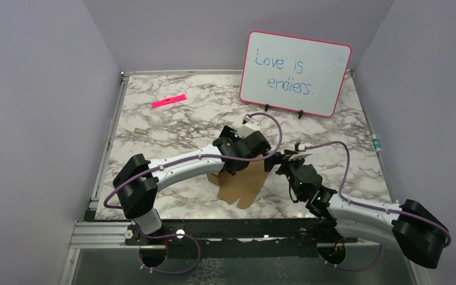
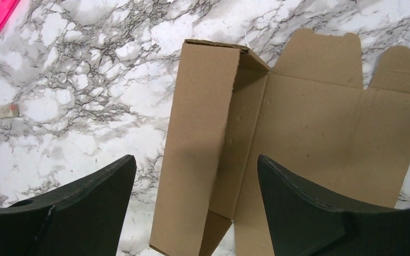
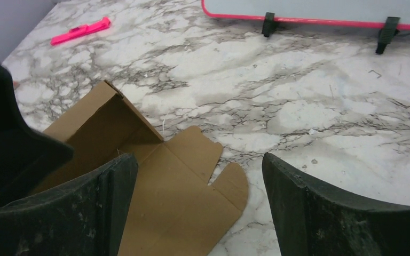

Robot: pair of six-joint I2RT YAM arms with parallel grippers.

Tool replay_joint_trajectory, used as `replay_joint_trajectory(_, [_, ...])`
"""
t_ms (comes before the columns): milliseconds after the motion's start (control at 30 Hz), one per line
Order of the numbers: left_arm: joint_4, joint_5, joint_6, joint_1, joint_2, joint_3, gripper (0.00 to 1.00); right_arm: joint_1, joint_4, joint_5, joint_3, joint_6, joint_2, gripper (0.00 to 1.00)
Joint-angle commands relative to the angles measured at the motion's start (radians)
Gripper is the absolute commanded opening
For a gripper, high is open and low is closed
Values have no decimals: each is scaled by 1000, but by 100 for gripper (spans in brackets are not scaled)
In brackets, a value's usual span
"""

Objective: Fold the paper box

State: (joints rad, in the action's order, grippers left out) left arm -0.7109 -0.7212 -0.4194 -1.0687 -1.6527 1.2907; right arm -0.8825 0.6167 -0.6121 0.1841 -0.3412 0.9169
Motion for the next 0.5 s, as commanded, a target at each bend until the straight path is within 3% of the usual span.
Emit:
replay_joint_trajectory(0, [46, 77, 43, 69, 59, 30, 85, -3, 305, 120, -23, 123, 163, 92])
replay_joint_trajectory(300, [273, 502, 64, 306, 169, -45, 89, 20, 922, 281, 63, 302, 742, 93])
replay_joint_trajectory(467, [350, 708, 35, 432, 140, -57, 90, 39, 1147, 331, 128, 329, 969, 88])
